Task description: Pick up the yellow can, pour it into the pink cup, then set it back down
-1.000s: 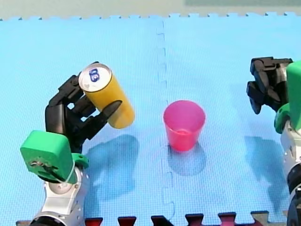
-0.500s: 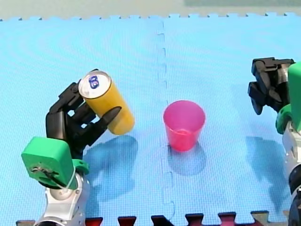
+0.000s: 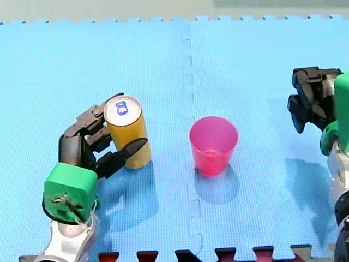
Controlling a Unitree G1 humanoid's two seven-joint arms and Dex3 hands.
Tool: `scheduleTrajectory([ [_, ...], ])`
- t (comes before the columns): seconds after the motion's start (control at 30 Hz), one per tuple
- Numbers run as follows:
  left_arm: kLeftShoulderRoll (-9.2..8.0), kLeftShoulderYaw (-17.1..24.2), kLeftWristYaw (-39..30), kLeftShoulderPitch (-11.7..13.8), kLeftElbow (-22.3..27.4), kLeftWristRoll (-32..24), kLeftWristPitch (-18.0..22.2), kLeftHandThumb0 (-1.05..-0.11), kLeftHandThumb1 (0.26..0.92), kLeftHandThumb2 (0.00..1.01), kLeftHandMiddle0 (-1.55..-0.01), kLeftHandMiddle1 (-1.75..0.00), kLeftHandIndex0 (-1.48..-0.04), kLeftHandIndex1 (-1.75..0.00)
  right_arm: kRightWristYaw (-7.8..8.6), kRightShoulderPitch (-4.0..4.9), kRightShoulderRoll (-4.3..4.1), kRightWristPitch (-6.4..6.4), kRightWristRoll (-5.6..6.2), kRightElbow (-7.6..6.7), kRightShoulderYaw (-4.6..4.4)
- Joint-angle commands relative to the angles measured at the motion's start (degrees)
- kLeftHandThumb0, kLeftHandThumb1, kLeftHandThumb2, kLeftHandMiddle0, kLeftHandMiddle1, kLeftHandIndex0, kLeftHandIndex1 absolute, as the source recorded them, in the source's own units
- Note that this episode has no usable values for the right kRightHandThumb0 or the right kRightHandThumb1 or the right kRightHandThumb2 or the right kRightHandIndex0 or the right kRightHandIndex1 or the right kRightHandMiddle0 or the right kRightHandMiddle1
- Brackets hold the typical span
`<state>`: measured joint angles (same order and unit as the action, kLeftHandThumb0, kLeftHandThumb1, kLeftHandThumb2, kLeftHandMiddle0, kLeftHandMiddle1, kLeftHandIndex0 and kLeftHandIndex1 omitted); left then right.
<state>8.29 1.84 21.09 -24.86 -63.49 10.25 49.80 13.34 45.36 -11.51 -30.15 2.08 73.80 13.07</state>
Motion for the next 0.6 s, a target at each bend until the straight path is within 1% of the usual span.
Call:
scheduleTrajectory([
  [0.0, -0.70, -0.8, 1.5, 0.1, -0.1, 1.2, -0.3, -0.370, 0.785, 0.00, -1.30, 0.00, -1.19, 0.00, -0.03, -0.13, -0.22, -0.25, 0.30, -0.10, 0.21],
  [0.17, -2.33, -3.4, 7.1, 0.5, 0.0, 6.3, -1.7, -0.371, 0.787, 0.00, -1.32, -0.01, -1.20, 0.00, -0.09, -0.07, -0.31, -0.20, 0.26, -0.10, 0.24],
  [0.33, -3.50, -5.4, 9.9, 0.7, 0.6, 8.8, -3.4, -0.370, 0.790, 0.00, -1.31, 0.00, -1.20, 0.00, -0.30, 0.03, -0.35, -0.22, 0.07, -0.08, 0.12],
  [0.47, -3.61, -5.8, 10.1, 1.0, 0.7, 8.7, -3.5, -0.370, 0.794, 0.00, -1.31, 0.00, -1.20, 0.00, -0.40, 0.13, -0.45, -0.18, -0.02, -0.08, 0.04],
  [0.57, -2.98, -5.2, 7.6, 1.3, 0.3, 6.3, -2.5, -0.369, 0.797, 0.00, -1.31, 0.00, -1.20, 0.00, -0.52, 0.12, -0.52, -0.20, -0.04, -0.08, 0.00],
])
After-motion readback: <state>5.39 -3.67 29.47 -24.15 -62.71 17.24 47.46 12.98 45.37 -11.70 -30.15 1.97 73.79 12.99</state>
